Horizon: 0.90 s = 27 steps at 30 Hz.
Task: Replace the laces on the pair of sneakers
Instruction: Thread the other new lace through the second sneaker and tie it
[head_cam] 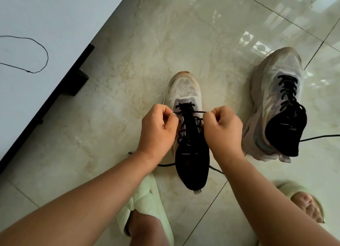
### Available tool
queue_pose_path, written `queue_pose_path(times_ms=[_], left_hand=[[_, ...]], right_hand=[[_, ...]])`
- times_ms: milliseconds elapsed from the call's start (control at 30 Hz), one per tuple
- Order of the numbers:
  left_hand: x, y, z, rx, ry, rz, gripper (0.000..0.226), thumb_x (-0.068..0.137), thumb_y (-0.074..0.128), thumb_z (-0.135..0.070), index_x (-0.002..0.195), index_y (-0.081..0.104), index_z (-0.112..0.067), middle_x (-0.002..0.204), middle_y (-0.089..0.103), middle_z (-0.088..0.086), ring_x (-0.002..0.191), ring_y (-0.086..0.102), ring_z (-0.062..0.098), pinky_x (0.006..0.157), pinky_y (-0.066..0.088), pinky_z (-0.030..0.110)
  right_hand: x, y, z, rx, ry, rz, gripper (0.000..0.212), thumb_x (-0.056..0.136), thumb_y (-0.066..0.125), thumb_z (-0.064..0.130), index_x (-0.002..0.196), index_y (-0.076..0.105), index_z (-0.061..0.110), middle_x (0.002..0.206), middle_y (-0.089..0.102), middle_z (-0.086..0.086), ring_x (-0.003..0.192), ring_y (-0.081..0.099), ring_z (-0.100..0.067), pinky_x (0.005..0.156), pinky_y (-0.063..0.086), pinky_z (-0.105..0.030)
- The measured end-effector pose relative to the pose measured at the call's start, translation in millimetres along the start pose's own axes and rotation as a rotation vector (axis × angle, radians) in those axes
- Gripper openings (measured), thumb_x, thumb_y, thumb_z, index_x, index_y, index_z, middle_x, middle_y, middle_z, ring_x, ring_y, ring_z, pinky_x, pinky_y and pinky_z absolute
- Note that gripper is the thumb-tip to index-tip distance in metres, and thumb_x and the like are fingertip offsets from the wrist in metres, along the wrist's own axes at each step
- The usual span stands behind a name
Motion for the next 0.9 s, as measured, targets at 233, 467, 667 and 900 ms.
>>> queue_pose_path(times_ms=[233, 467, 667, 900], left_hand=[[-5, -10, -6, 0.004, 0.096, -0.039, 0.015, 0.085, 0.061, -0.007, 0.08, 0.054, -0.018, 0.074, 0.059, 0.0, 0.064, 0.059, 0.013, 0.063, 0.052, 0.031], [-5, -4, -27, 0.165, 0.176, 0.06, 0.009, 0.073, 0.077, -0.019, 0.075, 0.068, -0.018, 0.073, 0.052, -0.009, 0.056, 0.05, 0.007, 0.062, 0.047, 0.019], [0, 1, -22, 0.334, 0.003, 0.124, 0.016, 0.072, 0.074, -0.032, 0.063, 0.06, -0.034, 0.069, 0.06, -0.014, 0.069, 0.062, 0.01, 0.067, 0.053, 0.029], [2, 17, -23, 0.455, 0.021, 0.25, 0.01, 0.081, 0.062, -0.029, 0.071, 0.06, -0.026, 0.057, 0.055, -0.01, 0.066, 0.06, 0.015, 0.064, 0.05, 0.031]], right_hand=[[-5, -3, 1, 0.15, 0.001, -0.025, 0.013, 0.082, 0.053, 0.012, 0.07, 0.051, 0.017, 0.068, 0.059, -0.003, 0.067, 0.06, -0.021, 0.057, 0.048, -0.03], [-14, 8, 27, 0.024, -0.241, 0.169, 0.012, 0.076, 0.066, 0.008, 0.075, 0.059, 0.017, 0.071, 0.055, 0.0, 0.06, 0.047, -0.008, 0.057, 0.041, -0.017], [-24, 4, 45, -0.162, -0.427, 0.098, 0.021, 0.075, 0.067, 0.008, 0.071, 0.05, 0.02, 0.065, 0.043, 0.013, 0.06, 0.045, -0.002, 0.054, 0.033, -0.009], [-14, 15, 33, -0.257, -0.229, 0.148, 0.01, 0.077, 0.061, 0.02, 0.086, 0.067, 0.019, 0.079, 0.062, 0.003, 0.075, 0.059, -0.015, 0.072, 0.051, -0.035]])
Point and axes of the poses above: each hand's wrist, its own x-axis towards the middle knuckle, its own y-axis out of the palm, z = x × y, the point moved 10 cm from there along x, towards the middle knuckle
